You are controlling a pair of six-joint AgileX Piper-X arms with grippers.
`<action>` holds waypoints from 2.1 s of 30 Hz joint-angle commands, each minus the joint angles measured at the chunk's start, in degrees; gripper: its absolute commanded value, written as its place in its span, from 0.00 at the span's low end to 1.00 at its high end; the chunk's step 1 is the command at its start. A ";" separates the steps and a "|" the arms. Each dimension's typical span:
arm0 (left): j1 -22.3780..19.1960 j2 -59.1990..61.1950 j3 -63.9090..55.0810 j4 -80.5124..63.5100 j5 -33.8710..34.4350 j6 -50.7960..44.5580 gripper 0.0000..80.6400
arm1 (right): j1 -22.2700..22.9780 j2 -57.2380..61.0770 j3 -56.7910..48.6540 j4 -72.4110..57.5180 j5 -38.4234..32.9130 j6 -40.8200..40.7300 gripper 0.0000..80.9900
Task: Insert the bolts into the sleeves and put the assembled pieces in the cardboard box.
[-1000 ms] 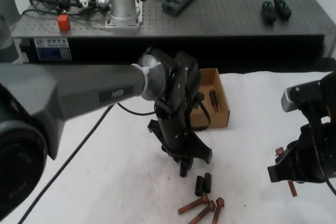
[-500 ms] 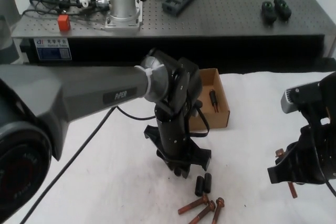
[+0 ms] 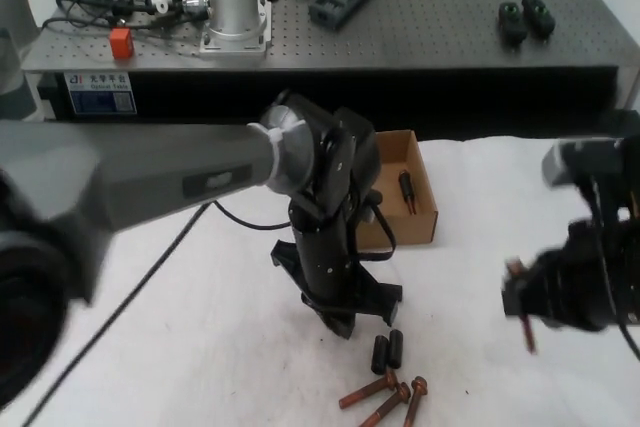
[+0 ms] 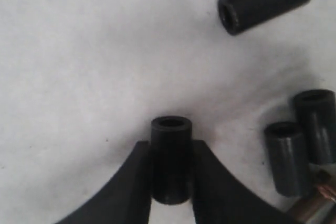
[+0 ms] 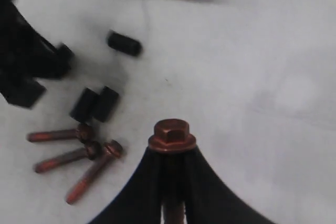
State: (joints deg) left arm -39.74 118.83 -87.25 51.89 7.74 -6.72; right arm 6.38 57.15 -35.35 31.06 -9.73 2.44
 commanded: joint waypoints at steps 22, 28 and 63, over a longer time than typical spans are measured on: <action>-0.96 -46.15 53.74 -72.56 31.93 -7.64 0.01 | 12.47 1.13 11.40 -57.22 -21.84 37.35 0.05; -0.96 -46.15 53.74 -73.63 31.93 -7.65 0.01 | 12.47 1.13 11.40 -55.85 -21.84 36.16 0.05; 4.34 -26.07 26.31 -61.83 1.59 -22.86 0.01 | -9.17 -8.57 11.19 -38.66 -23.81 28.00 0.42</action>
State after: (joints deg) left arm -37.25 84.87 -48.46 -19.36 11.23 -26.30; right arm -5.10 48.23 -23.82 -3.06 -30.14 28.63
